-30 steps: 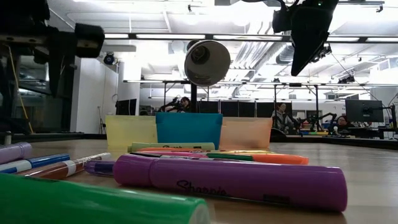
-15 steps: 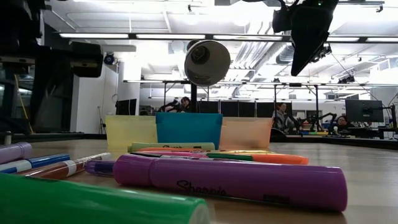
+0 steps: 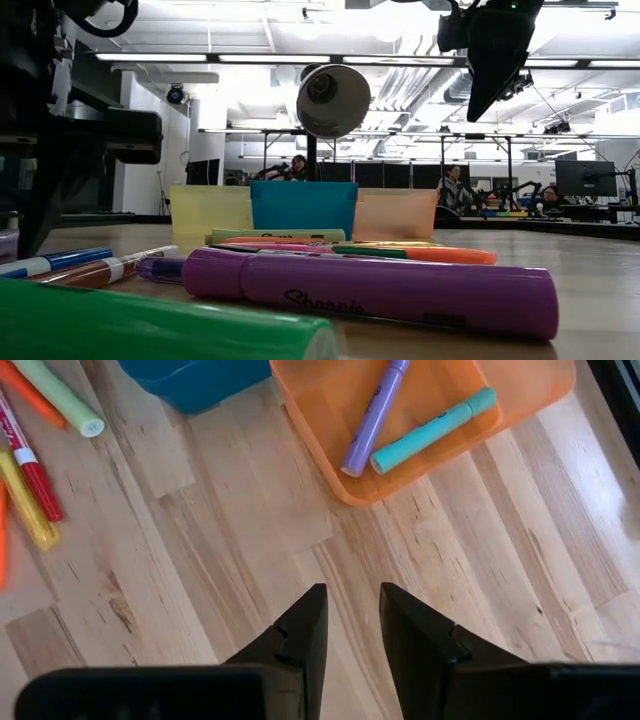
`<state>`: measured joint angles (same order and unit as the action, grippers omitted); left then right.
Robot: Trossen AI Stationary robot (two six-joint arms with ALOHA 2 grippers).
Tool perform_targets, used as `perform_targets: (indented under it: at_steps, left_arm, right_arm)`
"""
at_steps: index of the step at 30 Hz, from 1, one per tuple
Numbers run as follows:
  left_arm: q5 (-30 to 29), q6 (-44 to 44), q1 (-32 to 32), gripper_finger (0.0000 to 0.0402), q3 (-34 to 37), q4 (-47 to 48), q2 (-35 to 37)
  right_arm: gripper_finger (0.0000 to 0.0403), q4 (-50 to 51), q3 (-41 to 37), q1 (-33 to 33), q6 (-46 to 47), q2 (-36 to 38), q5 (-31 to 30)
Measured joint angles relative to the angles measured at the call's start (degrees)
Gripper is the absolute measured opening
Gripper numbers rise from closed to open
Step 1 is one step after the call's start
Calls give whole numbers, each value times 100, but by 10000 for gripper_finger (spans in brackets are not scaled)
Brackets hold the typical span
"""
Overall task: Pick & Place Markers
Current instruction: Put the violet highlighter into the orange bin
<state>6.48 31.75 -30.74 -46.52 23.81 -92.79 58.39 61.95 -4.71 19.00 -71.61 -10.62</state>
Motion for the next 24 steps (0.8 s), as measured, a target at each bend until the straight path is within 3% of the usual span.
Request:
perform_targets:
  at_steps: [8,17,20,24]
  left_arm:
    - [-1,-43,-2,54,4,93,-7]
    - [-178,-249,-8,53,-1,193,76]
    - [-708,-206,-6,53,-188,593,71]
    - [-1956,-94,9,53,-685,1282,61]
  right_arm:
    - [83,-62,0,0,0,0,-12]
    - [83,-87,0,0,-1,0,22]
    - [83,-96,0,0,0,0,25]
    - [83,-191,0,0,28,0,33]
